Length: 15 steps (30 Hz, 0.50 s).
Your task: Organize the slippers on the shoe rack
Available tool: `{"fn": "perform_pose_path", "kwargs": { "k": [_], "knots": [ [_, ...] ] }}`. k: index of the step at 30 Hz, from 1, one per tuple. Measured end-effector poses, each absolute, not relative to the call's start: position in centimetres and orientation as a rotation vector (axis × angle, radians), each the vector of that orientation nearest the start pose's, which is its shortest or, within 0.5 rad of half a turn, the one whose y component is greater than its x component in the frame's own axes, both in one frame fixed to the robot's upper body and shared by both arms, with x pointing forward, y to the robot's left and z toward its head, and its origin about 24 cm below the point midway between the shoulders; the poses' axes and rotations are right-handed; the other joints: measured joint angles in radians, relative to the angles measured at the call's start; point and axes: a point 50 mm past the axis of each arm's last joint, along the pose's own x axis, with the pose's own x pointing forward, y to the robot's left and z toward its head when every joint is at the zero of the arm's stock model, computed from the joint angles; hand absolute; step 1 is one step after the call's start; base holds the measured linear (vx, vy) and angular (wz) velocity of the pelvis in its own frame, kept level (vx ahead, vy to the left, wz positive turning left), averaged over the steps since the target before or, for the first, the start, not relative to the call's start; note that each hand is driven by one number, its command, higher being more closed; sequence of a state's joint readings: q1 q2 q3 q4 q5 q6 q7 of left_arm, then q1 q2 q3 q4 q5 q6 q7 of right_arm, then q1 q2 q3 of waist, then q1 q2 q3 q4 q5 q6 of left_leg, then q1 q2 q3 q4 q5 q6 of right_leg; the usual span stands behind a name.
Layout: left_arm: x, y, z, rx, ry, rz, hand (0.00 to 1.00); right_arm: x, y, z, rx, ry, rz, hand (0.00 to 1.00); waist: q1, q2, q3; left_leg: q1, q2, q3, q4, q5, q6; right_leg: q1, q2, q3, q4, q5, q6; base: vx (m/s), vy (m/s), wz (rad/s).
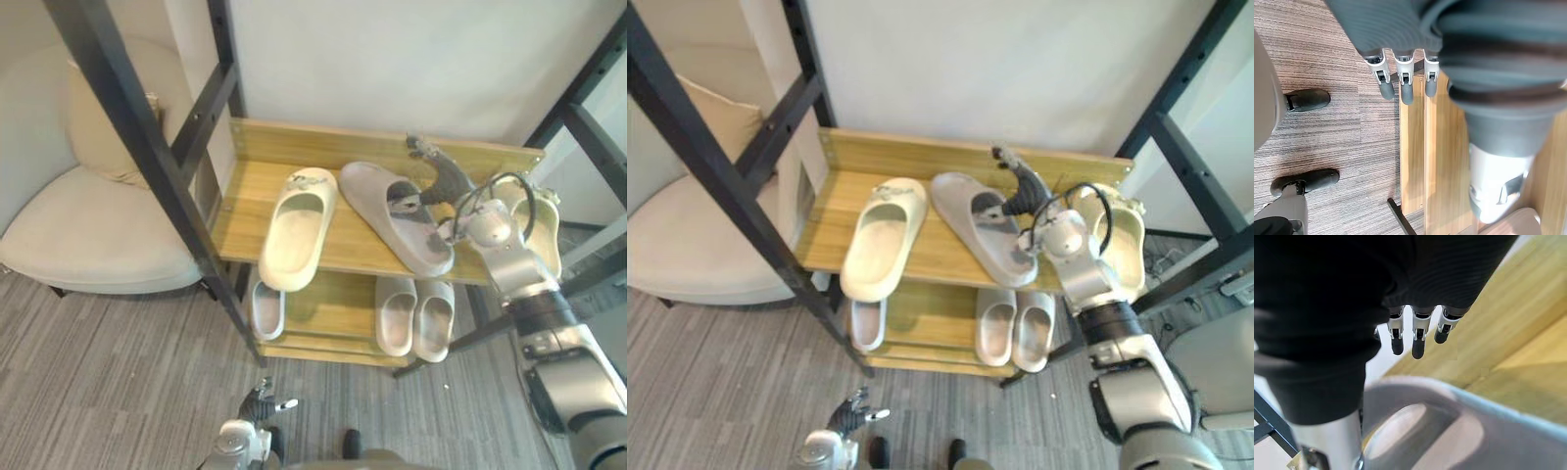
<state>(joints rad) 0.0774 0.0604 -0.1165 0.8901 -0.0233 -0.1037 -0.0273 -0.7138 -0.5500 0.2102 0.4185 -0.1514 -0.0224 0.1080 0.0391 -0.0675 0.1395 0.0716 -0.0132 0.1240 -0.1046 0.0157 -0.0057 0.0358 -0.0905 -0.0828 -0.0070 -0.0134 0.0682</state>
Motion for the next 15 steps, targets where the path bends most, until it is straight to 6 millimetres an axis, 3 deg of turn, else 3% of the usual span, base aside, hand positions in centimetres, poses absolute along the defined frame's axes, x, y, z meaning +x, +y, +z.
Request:
{"fn": "perform_pose_path", "kwargs": {
  "k": [4, 5, 8, 15],
  "knots": [
    [14.3, 15.3, -13.9, 0.060, 0.847, -0.087, 0.00, 37.4, -18.4, 18.2, -0.780, -0.258, 0.169, 0.00, 0.009, 0.008, 0.031, -0.002, 0.000, -0.002, -0.005, 0.008, 0.000, -0.001, 0.000, -0.001, 0.001, 0.001, -0.002, -0.07, -0.014, 0.01],
    [14.3, 15.3, -13.9, 0.060, 0.847, -0.087, 0.00, 37.5, -18.3, 18.2, -0.779, -0.254, 0.169, 1.00, 0.010, 0.008, 0.031, -0.002, 0.000, -0.002, -0.005, 0.008, 0.000, -0.001, 0.000, -0.001, 0.001, 0.001, -0.002, -0.06, -0.009, 0.02],
    [14.4, 15.3, -13.8, 0.052, 0.841, -0.082, 0.00, 37.8, -17.7, 17.6, -0.773, -0.231, 0.186, 1.00, 0.018, 0.009, 0.033, -0.003, 0.002, -0.004, -0.005, 0.008, -0.001, -0.001, 0.001, -0.004, 0.000, 0.001, -0.002, 0.00, 0.000, 0.00],
    [14.6, 15.3, -13.7, 0.044, 0.833, -0.077, 0.00, 38.2, -16.8, 19.2, -0.749, -0.294, 0.163, 1.00, 0.019, 0.011, 0.049, -0.003, 0.002, -0.007, -0.005, 0.008, -0.001, 0.001, 0.001, -0.011, -0.001, 0.001, -0.002, 0.00, 0.000, 0.00]
  ]
}}
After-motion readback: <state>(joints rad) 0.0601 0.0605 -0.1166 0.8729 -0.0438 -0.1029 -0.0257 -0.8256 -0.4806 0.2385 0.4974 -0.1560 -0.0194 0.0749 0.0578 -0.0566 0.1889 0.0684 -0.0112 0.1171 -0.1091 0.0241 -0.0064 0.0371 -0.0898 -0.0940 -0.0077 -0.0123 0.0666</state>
